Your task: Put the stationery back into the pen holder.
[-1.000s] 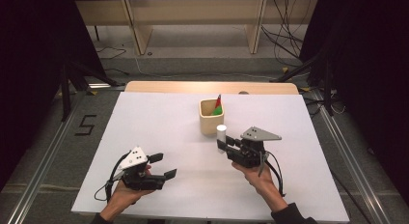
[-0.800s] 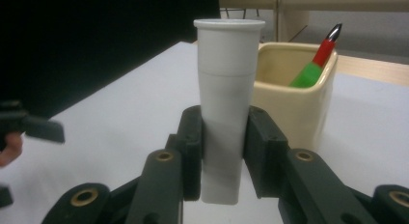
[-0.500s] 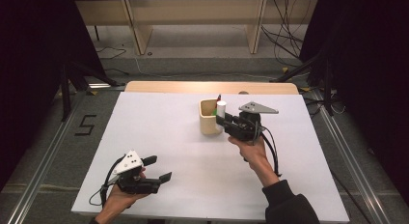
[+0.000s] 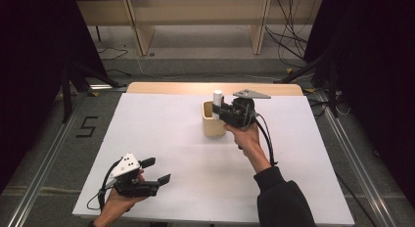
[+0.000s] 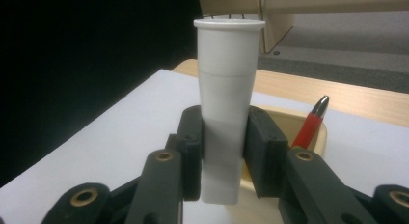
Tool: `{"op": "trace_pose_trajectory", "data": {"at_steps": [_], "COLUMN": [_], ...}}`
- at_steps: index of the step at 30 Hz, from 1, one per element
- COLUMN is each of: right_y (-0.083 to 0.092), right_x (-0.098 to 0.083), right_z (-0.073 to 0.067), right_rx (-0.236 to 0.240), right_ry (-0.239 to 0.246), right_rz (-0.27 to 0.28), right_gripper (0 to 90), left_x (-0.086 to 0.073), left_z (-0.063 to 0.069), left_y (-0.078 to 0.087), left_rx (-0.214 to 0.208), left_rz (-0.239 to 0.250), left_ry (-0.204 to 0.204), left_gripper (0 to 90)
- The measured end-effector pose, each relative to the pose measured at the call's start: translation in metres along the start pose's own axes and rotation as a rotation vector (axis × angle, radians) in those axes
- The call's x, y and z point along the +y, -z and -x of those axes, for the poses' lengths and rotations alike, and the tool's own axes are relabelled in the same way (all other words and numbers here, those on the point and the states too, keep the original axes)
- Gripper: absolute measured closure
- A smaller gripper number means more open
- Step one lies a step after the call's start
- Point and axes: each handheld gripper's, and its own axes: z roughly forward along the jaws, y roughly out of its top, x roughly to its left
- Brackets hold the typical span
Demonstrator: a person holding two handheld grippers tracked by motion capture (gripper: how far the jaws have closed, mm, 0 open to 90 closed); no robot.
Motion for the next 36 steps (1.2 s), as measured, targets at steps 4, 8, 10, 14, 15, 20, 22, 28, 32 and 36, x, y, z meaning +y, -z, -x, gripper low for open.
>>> {"op": "trace_pose_trajectory", "data": {"at_steps": [4,8,10,14,15,20,22,28,32,36], "right_y": [-0.009,-0.018,-0.022,-0.030,-0.032,-0.039,-0.042,-0.050,-0.054,-0.057], "right_x": [0.005,0.006,0.007,0.008,0.008,0.007,0.006,0.001,-0.001,-0.004], "right_z": [0.001,0.000,-0.001,-0.002,-0.002,-0.002,-0.001,-0.001,0.000,0.001], "right_rx": [-0.014,-0.026,-0.034,-0.051,-0.055,-0.086,-0.089,-0.130,-0.149,-0.173], "right_ry": [-0.002,-0.006,-0.003,0.005,0.005,0.016,0.009,0.016,0.009,0.014], "right_rz": [-0.008,-0.014,-0.018,-0.025,-0.027,-0.042,-0.046,-0.079,-0.091,-0.109], "right_gripper": [70.3,70.3,70.3,70.3,70.3,70.3,70.3,70.2,70.0,69.6], "left_x": [-0.001,-0.002,-0.002,-0.002,-0.002,-0.002,-0.002,-0.002,-0.002,-0.002], "left_z": [-0.001,-0.002,-0.001,0.000,0.000,0.001,0.001,0.001,0.000,0.000], "left_y": [-0.001,-0.003,-0.003,-0.004,-0.004,-0.003,-0.003,-0.004,-0.004,-0.004], "left_rx": [0.009,0.002,0.005,0.001,0.000,-0.003,-0.004,-0.003,-0.005,-0.005], "left_rz": [-0.004,-0.006,-0.007,-0.014,-0.011,-0.004,-0.005,-0.006,-0.014,-0.016], "left_ry": [0.002,0.024,0.017,0.011,0.012,0.014,0.015,0.013,0.016,0.015], "left_gripper": [16.7,16.1,16.0,16.0,15.9,15.9,15.9,15.9,15.9,15.9]}}
